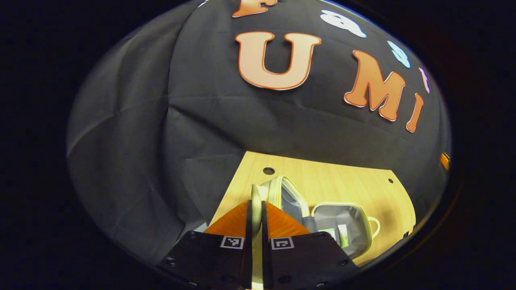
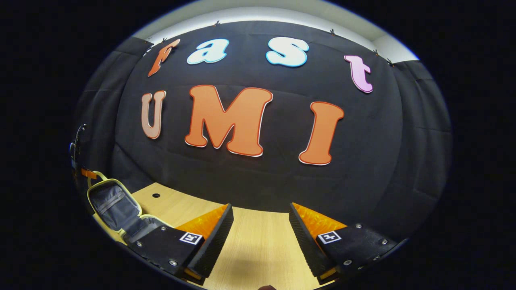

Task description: First open the suitcase, pack the skin care products into it, and then close the suitcase.

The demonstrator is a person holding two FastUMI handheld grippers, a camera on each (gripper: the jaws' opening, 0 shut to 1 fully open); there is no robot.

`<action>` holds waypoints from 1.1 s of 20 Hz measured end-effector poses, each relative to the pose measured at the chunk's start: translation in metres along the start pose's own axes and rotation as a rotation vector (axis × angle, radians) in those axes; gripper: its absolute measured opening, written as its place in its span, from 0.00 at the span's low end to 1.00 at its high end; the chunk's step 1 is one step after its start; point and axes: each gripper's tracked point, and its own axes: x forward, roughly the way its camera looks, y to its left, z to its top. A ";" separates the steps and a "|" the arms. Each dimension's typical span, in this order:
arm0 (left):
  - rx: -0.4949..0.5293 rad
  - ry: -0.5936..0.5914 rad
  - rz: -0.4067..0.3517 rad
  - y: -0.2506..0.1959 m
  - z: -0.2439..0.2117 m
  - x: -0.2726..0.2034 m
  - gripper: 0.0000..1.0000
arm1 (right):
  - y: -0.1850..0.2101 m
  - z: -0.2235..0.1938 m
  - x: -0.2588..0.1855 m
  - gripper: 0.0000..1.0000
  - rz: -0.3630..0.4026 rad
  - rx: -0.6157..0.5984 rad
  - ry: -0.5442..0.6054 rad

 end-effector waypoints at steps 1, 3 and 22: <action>0.000 -0.019 0.000 -0.011 0.005 -0.005 0.10 | 0.001 -0.007 0.001 0.88 0.016 0.007 0.006; 0.006 -0.048 -0.010 -0.032 0.012 -0.017 0.10 | 0.000 -0.015 0.003 0.89 0.032 0.005 0.013; -0.025 -0.125 -0.200 -0.215 0.018 -0.049 0.11 | -0.016 -0.044 -0.011 0.89 0.131 -0.003 0.003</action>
